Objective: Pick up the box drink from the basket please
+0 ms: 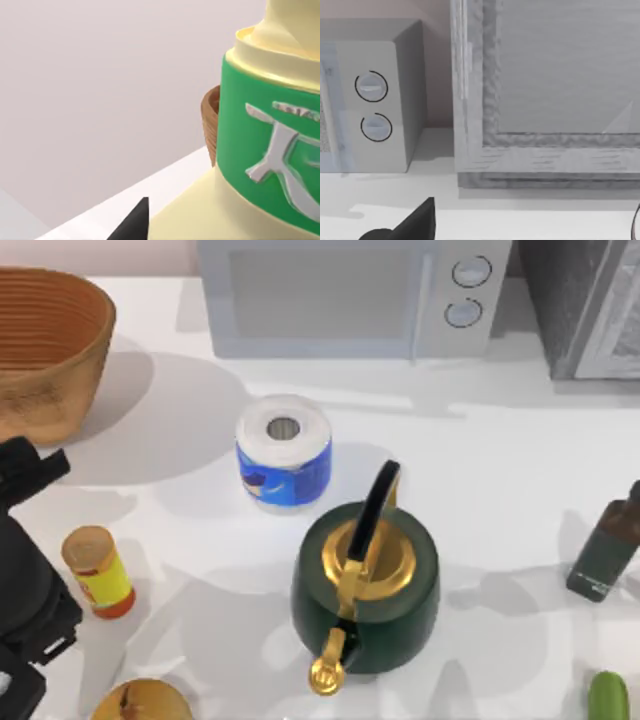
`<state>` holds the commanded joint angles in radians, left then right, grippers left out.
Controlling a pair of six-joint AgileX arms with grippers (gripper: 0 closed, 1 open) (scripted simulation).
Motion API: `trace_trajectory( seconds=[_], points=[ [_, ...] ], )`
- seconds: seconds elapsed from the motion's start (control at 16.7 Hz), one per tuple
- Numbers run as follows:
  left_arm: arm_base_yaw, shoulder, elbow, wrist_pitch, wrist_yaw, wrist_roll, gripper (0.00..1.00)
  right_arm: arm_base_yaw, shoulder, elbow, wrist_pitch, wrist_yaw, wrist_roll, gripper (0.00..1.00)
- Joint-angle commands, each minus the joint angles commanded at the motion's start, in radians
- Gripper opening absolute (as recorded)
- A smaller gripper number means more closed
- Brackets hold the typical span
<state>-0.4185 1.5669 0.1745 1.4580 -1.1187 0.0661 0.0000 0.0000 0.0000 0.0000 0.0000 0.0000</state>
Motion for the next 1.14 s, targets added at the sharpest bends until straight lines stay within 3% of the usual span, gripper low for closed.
trace_trajectory(
  seconds=[0.78,1.14],
  points=[
    [0.000,0.000,0.000,0.000,0.000,0.000,0.98,0.000,0.000,0.000,0.000,0.000,0.000,1.00],
    [0.000,0.000,0.000,0.000,0.000,0.000,1.00,0.000,0.000,0.000,0.000,0.000,0.000,1.00]
  ],
)
